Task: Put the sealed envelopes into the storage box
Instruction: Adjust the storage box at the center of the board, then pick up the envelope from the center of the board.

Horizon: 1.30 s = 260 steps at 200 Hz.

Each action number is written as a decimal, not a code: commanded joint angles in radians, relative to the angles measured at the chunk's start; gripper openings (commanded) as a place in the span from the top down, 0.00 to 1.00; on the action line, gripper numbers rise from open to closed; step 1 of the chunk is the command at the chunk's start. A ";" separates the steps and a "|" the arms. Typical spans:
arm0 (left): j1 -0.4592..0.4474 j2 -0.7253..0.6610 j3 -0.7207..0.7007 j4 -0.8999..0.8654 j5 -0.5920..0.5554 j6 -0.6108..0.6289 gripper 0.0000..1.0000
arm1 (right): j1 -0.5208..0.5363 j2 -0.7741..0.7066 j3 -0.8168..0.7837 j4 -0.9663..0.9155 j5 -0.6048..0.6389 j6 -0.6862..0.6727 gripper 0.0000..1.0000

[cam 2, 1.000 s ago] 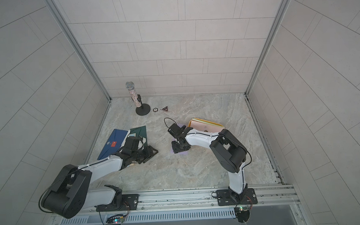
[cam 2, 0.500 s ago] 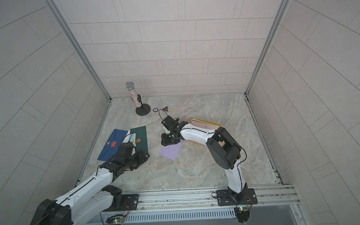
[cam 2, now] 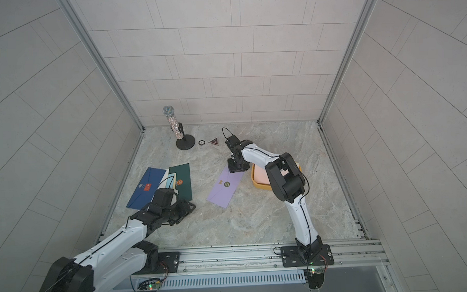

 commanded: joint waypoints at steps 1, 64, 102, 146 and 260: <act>-0.007 0.002 -0.020 -0.020 0.012 -0.002 0.46 | -0.012 -0.049 -0.035 -0.081 0.168 -0.025 0.52; -0.044 -0.017 -0.025 -0.005 0.033 -0.051 0.45 | -0.065 0.010 0.090 0.030 -0.153 -0.137 0.47; -0.102 0.009 -0.044 0.062 0.030 -0.105 0.44 | -0.078 0.142 0.246 -0.076 -0.233 -0.177 0.47; -0.177 0.178 -0.043 0.255 0.021 -0.158 0.43 | -0.078 0.181 0.210 -0.075 -0.285 -0.172 0.48; -0.199 0.522 -0.008 0.485 0.000 -0.133 0.44 | -0.078 -0.060 -0.090 -0.001 -0.441 -0.111 0.50</act>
